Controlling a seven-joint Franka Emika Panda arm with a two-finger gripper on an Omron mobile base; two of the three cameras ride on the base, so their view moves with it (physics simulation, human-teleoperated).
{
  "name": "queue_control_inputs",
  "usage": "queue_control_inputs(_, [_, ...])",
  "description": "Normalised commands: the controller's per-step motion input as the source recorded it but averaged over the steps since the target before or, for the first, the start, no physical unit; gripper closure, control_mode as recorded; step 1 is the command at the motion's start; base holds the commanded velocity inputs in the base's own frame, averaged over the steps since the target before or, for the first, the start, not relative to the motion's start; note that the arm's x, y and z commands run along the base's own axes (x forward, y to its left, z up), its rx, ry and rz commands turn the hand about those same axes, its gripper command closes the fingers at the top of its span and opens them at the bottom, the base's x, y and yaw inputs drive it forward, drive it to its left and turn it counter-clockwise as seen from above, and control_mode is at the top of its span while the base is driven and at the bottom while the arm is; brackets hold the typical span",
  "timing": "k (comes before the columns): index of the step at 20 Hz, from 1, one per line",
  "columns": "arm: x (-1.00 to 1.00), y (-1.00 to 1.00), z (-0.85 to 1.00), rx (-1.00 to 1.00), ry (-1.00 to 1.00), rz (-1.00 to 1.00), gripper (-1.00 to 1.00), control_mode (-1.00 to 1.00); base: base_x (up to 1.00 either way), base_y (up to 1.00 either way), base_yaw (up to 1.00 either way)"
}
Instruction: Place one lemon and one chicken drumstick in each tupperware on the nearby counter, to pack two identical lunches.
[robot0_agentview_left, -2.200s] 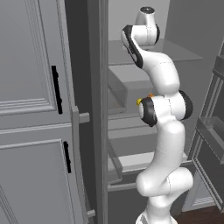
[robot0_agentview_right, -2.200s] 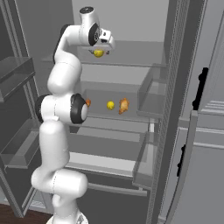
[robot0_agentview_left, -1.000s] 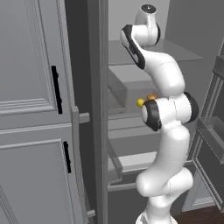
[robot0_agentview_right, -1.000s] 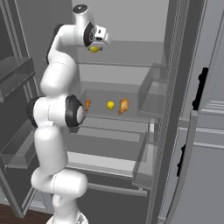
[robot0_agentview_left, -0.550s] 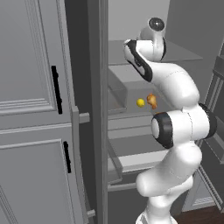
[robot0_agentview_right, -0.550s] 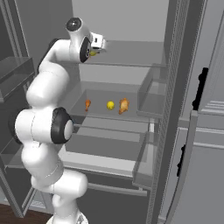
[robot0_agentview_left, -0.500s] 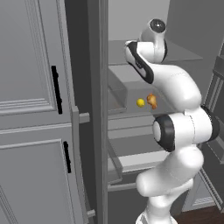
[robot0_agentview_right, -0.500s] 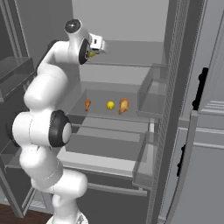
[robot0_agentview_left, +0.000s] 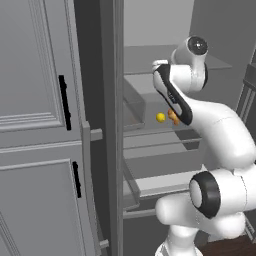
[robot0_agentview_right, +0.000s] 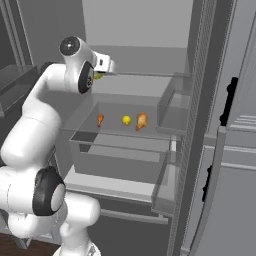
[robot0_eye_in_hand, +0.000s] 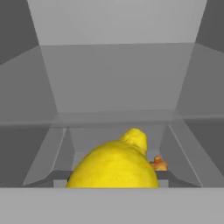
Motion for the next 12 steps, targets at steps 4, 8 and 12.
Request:
queue_control_inputs(4, [-1.0,-0.16,0.0,0.0,0.14,0.0,1.0,-1.0,0.0,0.0,0.0])
queue_control_inputs(8, [-1.0,-0.02,-0.17,-0.06,0.3,0.0,1.0,-1.0,0.0,0.0,0.0])
queue_control_inputs(12, [-1.0,0.0,-0.61,-0.08,0.34,0.0,1.0,-1.0,0.0,0.0,0.0])
